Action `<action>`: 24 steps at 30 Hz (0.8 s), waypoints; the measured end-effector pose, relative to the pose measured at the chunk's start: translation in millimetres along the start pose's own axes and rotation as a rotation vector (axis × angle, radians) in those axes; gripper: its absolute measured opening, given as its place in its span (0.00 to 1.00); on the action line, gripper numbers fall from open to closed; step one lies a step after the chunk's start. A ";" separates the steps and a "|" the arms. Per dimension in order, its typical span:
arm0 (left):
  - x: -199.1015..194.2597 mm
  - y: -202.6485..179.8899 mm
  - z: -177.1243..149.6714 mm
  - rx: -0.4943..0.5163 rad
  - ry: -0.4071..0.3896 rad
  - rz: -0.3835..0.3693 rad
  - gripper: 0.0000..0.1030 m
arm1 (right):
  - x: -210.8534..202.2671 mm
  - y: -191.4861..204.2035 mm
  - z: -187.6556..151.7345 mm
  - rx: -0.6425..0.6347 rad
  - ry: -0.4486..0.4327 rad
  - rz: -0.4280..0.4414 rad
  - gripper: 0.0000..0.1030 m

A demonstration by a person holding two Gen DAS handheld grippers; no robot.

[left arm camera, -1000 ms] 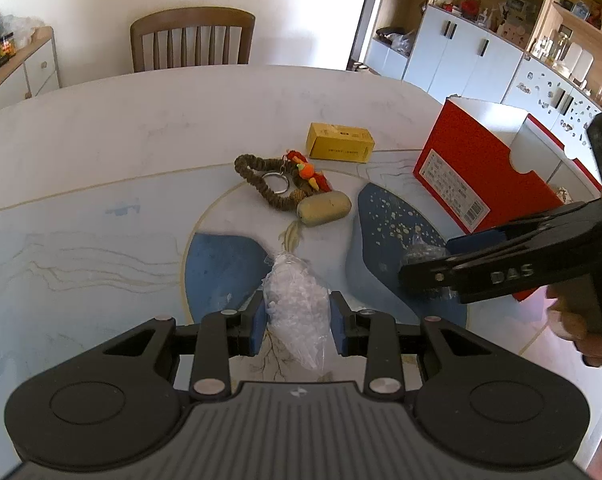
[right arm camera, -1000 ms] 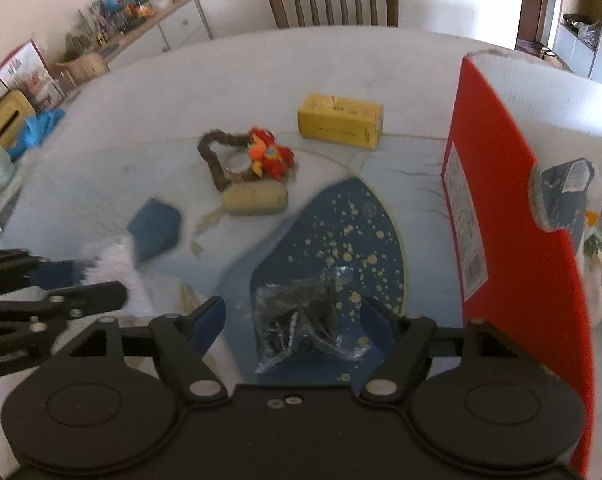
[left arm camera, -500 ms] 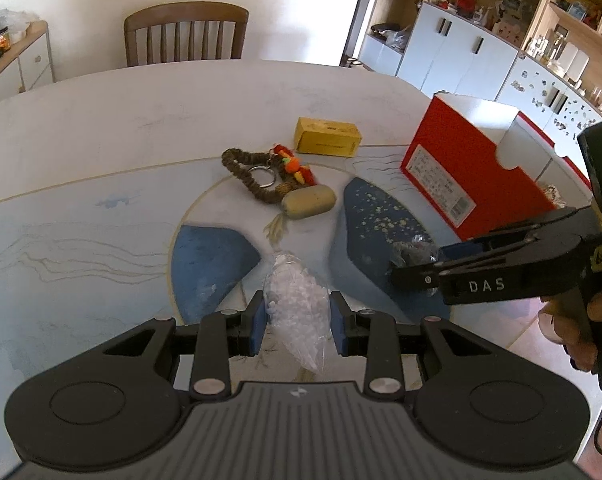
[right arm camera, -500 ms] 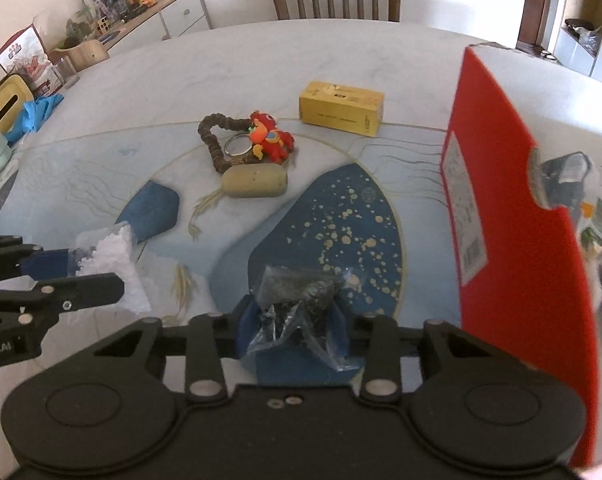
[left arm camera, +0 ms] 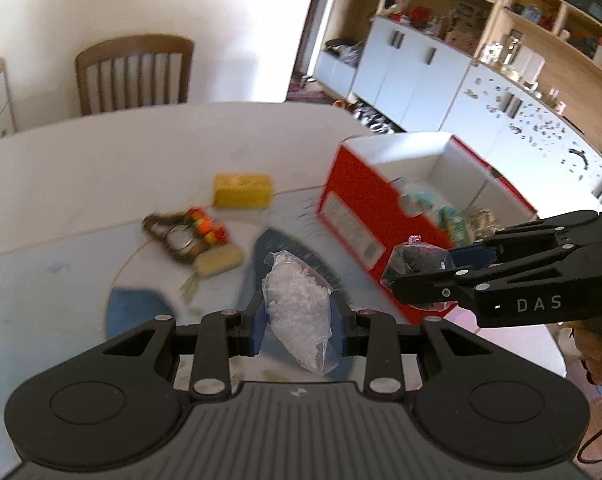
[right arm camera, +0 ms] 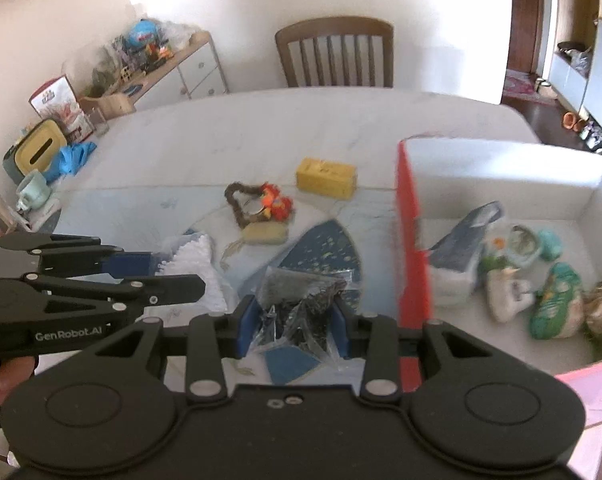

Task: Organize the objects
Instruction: 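Carry the white plastic bag and black bag over the red shoebox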

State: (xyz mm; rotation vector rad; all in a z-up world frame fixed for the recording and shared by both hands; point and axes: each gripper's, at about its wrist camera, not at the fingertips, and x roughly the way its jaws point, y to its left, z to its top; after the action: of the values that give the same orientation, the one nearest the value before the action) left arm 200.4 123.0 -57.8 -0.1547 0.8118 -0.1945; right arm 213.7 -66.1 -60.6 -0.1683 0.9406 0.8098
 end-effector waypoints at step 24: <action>55.1 -149.0 59.4 0.138 -0.007 -0.031 0.31 | -72.5 -151.8 -6.3 0.056 -0.104 -0.063 0.36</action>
State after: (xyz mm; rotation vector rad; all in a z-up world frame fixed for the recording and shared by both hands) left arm 264.1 -30.7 -24.7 -0.0378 0.7870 -0.2780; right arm 289.7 -214.8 -39.6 -0.1056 0.8551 0.7259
